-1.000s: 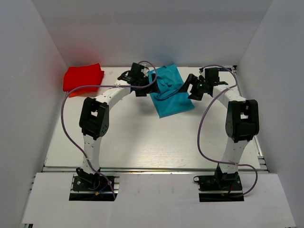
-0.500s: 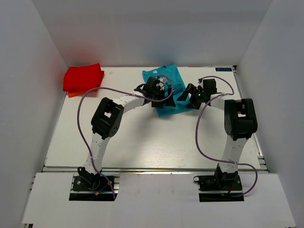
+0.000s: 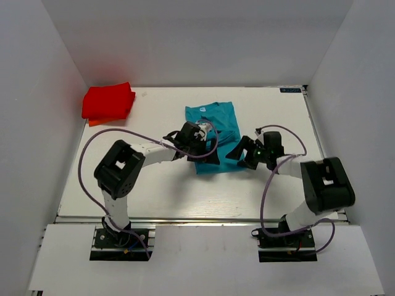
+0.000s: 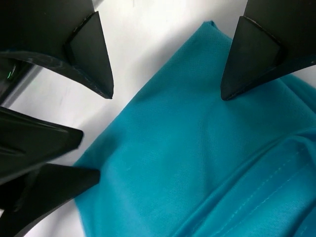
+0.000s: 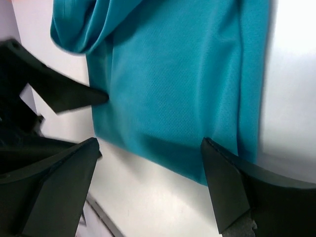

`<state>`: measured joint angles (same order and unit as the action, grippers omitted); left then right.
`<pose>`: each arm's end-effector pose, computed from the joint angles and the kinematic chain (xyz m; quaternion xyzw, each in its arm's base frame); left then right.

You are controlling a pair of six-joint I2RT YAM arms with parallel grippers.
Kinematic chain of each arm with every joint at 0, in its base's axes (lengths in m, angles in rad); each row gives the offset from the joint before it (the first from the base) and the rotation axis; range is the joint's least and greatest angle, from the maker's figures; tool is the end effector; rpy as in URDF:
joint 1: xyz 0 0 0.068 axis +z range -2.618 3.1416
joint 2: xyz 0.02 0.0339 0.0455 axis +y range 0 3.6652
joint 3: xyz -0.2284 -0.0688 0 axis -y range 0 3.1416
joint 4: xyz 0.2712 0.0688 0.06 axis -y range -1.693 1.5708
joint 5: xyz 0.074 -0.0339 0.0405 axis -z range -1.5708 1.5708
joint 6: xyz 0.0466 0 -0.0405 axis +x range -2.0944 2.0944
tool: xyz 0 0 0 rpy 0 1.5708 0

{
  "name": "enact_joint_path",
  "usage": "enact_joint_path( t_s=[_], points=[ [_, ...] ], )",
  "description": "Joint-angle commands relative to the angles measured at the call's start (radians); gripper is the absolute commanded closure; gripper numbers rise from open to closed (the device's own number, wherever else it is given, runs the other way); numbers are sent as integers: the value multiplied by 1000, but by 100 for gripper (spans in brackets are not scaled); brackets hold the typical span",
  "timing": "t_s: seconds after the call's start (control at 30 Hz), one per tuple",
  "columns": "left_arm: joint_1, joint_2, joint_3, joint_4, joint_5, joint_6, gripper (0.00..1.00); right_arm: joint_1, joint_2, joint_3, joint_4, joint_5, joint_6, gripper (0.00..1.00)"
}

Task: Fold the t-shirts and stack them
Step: Fold the folded rectangular tshirt in 1/3 of the way

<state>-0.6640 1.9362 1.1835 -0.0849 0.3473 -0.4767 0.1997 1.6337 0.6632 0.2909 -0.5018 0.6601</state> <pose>0.3205 -0.2710 0.0977 0.1476 0.9097 -0.3264 0.2101 0.3155 0.0867 0.0794 0.0953 0.8755 0.3777 0.2861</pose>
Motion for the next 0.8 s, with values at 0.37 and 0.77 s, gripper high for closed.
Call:
enact_joint_path(
  t_s=[0.37, 0.77],
  points=[
    [-57, -537, -245, -132, -93, 89, 0, 201, -466, -31, -458, 114, -119, 10],
    [-57, -718, -347, -257, -260, 69, 0, 328, -163, 90, -224, 129, -171, 10]
  ],
)
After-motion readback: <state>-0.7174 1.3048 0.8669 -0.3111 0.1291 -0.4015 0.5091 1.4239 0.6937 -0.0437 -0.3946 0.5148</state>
